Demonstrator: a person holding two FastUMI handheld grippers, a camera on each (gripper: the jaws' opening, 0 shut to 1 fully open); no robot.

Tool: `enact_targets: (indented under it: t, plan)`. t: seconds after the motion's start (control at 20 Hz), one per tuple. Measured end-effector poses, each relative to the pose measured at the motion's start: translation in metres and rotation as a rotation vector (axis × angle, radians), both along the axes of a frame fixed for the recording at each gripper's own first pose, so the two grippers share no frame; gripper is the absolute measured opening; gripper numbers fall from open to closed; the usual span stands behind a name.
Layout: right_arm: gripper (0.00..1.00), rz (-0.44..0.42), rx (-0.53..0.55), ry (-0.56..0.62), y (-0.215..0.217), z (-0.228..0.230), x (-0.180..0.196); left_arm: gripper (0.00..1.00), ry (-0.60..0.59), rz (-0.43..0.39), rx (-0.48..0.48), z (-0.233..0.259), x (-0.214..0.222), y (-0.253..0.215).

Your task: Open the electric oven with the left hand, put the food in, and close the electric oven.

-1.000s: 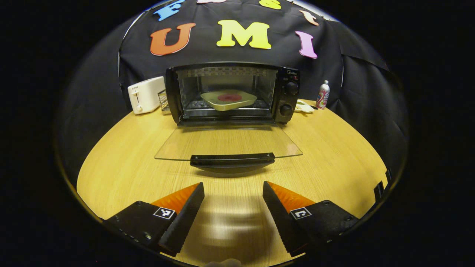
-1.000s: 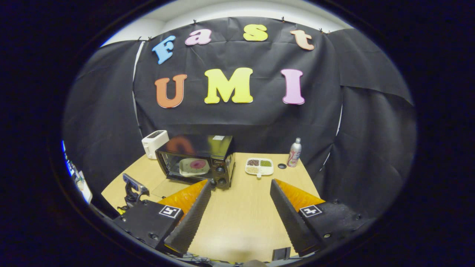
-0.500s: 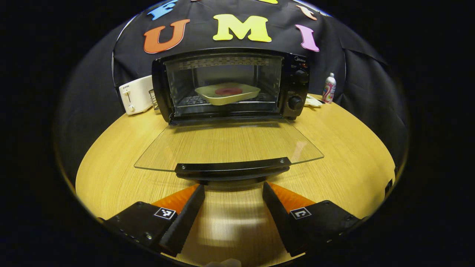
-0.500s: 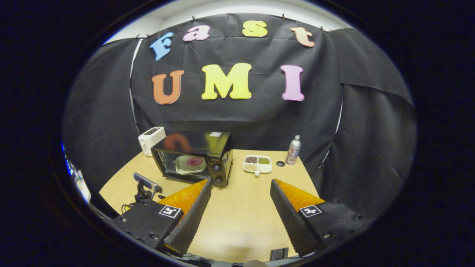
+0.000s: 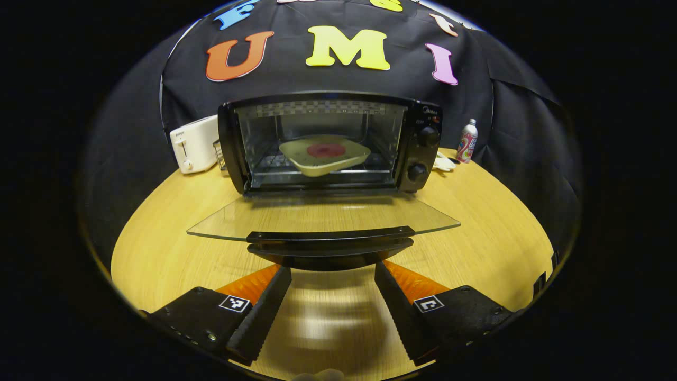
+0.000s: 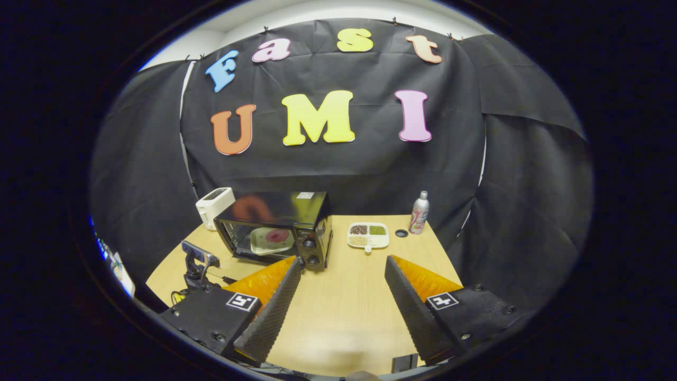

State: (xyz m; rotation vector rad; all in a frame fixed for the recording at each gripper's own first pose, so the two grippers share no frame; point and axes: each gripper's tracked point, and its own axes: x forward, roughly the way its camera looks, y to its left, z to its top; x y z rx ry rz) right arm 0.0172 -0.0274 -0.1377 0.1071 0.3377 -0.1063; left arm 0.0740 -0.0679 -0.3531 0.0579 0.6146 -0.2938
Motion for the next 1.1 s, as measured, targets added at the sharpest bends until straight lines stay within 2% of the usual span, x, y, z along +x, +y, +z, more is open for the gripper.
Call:
enact_targets:
  t: [0.2,0.5,0.8,1.1]
  plan:
    - [0.96,-0.003,0.050,-0.012,0.002,0.001,0.004,0.96,-0.065,-0.017,-0.008,0.040,0.026,-0.006]
    - [0.96,-0.031,0.061,-0.036,-0.002,0.005,0.003,0.97,-0.157,-0.038,-0.018,0.091,0.070,-0.011]
    - [0.96,-0.043,0.056,-0.046,-0.003,0.010,0.000,0.96,-0.160,-0.072,-0.021,0.093,0.058,-0.019]
    - [0.96,-0.034,0.049,-0.044,0.002,0.011,-0.005,0.96,-0.172,-0.068,-0.033,0.099,0.051,-0.017]
